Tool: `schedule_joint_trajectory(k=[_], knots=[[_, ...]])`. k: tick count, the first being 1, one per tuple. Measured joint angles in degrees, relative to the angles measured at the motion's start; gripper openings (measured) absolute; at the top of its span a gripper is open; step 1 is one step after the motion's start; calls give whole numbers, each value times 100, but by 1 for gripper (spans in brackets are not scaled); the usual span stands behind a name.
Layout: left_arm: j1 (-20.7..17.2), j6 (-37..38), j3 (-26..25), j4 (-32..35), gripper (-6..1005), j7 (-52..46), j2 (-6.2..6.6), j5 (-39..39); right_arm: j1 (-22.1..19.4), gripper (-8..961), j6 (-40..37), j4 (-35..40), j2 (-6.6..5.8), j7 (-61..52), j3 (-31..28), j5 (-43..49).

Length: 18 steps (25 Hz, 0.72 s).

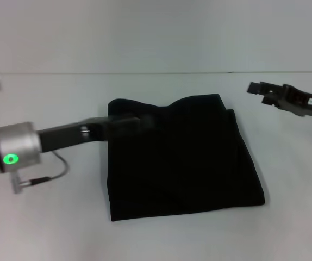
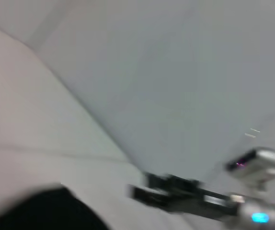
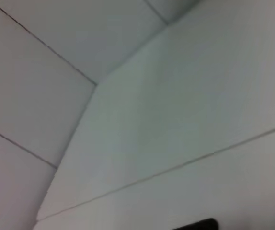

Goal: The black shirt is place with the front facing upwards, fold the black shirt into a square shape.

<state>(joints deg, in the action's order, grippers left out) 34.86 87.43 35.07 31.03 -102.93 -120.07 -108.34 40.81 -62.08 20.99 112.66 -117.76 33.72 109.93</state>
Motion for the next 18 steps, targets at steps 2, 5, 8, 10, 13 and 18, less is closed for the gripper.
schedule_joint_trajectory(k=[2, 5, 8, 10, 13, 18], knots=[[-173, -114, -344, 12, 916, 496, 99, 4, 164, 765, 35, 4, -70, -499, 202, 64], [-358, -137, -832, 34, 943, 1144, 156, 5, 388, 765, 212, 3, -100, -1038, 435, 113], [-502, -149, -1144, 35, 951, 1557, 183, 6, 515, 765, 473, -34, -77, -1410, 592, 146], [-563, -151, -1207, 34, 950, 1706, 187, 6, 590, 765, 681, -86, -48, -1618, 715, 154], [-722, -128, -1271, 35, 950, 1943, 195, 6, 711, 765, 979, -256, 23, -1789, 782, 154], [-832, 58, -1292, 36, 949, 1965, 281, -16, 858, 764, 1327, -526, 130, -2022, 743, 120]])
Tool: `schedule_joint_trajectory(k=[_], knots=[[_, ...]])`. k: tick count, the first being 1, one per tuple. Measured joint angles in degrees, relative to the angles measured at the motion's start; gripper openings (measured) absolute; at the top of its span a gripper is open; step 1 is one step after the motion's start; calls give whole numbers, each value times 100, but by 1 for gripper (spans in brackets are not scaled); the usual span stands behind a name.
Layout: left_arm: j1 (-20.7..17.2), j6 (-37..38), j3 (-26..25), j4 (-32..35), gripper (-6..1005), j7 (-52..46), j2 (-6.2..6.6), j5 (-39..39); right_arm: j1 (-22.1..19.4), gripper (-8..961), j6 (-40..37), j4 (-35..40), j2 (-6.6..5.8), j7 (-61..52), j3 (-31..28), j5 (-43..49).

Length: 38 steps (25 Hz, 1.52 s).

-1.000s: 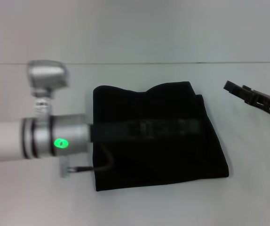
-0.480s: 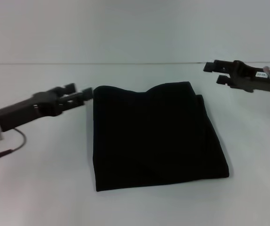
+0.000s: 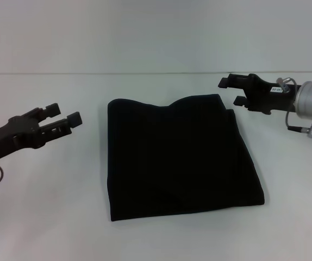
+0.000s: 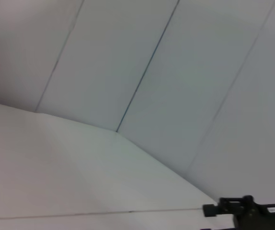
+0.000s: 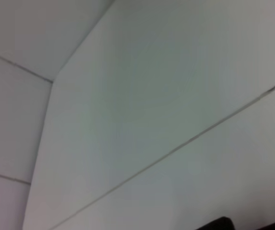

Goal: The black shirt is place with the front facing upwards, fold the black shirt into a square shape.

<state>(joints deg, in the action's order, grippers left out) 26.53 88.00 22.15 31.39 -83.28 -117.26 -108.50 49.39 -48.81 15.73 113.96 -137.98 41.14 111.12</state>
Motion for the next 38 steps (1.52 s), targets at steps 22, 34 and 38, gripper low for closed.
schedule_joint_trajectory(k=[22, 34, 38], knots=[[-351, -32, 30, -40, 948, 74, 172, -278, 26, 743, 660, 4, 410, -297, -67, -12], [-382, -28, 56, -36, 947, 77, 150, -278, 63, 658, 742, 41, 475, -24, -93, -206], [-391, -9, 54, -36, 947, 77, 147, -277, 106, 630, 742, 41, 495, 124, -62, -225]])
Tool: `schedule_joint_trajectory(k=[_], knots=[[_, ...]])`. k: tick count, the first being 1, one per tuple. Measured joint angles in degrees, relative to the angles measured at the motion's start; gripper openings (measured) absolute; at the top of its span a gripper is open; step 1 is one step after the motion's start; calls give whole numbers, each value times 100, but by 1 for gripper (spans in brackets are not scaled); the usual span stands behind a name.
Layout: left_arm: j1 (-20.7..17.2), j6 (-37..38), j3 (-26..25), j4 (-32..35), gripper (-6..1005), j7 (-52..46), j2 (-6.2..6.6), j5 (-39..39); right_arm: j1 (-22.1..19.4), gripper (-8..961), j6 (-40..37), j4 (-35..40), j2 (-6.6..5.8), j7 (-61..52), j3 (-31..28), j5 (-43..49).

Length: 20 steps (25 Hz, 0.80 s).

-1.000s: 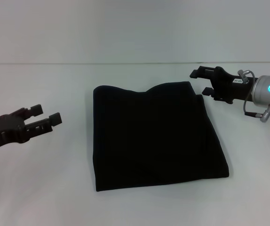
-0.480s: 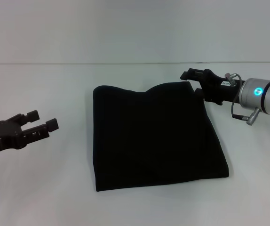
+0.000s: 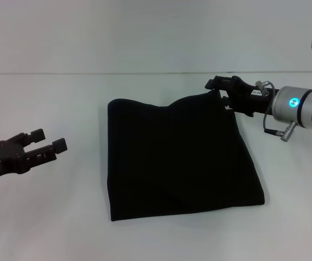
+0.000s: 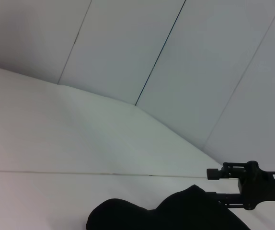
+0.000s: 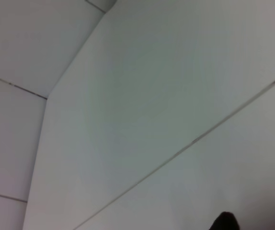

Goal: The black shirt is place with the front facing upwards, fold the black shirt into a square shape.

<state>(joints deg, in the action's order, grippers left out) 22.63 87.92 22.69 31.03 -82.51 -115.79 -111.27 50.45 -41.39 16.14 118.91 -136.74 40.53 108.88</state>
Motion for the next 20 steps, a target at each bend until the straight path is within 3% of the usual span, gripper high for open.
schedule_joint_trajectory(k=[5, 11, 20], knots=[[-4, 48, -2, 0, 946, 0, -3, 0, -5, 595, 17, -43, 1, 161, 5, 2], [-4, 51, -2, 0, 946, 0, -5, 0, -44, 375, 39, -28, 5, 163, 2, -3], [-14, 13, -1, 0, 945, -1, -5, 0, -47, 159, 151, -40, 50, 164, -42, -90]])
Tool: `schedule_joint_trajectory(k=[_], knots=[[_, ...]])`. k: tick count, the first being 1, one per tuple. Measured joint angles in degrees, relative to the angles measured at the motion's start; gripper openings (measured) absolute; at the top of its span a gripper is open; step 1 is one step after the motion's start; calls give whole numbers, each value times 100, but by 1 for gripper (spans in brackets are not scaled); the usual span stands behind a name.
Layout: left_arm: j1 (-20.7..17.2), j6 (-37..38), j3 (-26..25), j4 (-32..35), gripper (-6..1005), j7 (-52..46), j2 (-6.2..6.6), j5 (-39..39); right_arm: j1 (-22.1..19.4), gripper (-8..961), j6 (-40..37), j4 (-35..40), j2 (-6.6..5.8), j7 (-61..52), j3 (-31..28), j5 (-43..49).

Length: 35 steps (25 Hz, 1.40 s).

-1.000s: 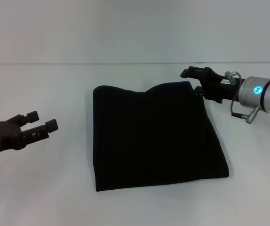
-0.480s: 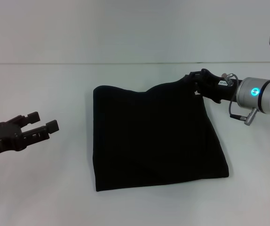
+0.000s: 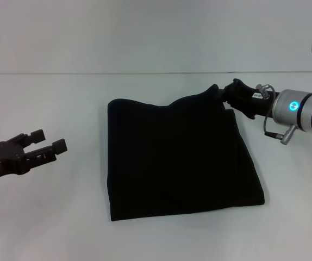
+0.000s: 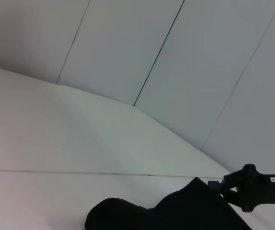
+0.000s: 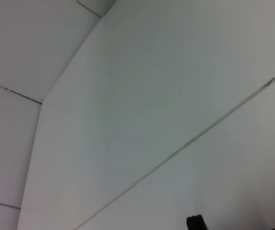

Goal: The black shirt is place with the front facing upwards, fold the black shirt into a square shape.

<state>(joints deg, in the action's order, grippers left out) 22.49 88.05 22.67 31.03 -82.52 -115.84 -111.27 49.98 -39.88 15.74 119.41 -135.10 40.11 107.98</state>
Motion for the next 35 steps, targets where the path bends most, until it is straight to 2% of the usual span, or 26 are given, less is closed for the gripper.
schedule_joint_trajectory(k=[7, 14, 28, 32, 35], knots=[[1, 8, -4, 0, 945, 2, -5, 0, -92, 35, -7, 34, 3, 18, -10, -215], [2, -8, 0, 0, 944, 5, -9, 0, -319, 47, -34, 45, -28, 176, -14, -731], [34, 62, 0, -10, 943, -20, -9, 2, -480, 71, 146, 79, -86, 293, -3, -753], [82, 122, -34, -19, 943, -107, -18, 42, -769, 77, -325, 462, -90, 1134, -14, -974], [124, 136, -62, -27, 943, -237, -31, 119, -1073, 83, -1060, 768, -59, 2655, -17, -1503]])
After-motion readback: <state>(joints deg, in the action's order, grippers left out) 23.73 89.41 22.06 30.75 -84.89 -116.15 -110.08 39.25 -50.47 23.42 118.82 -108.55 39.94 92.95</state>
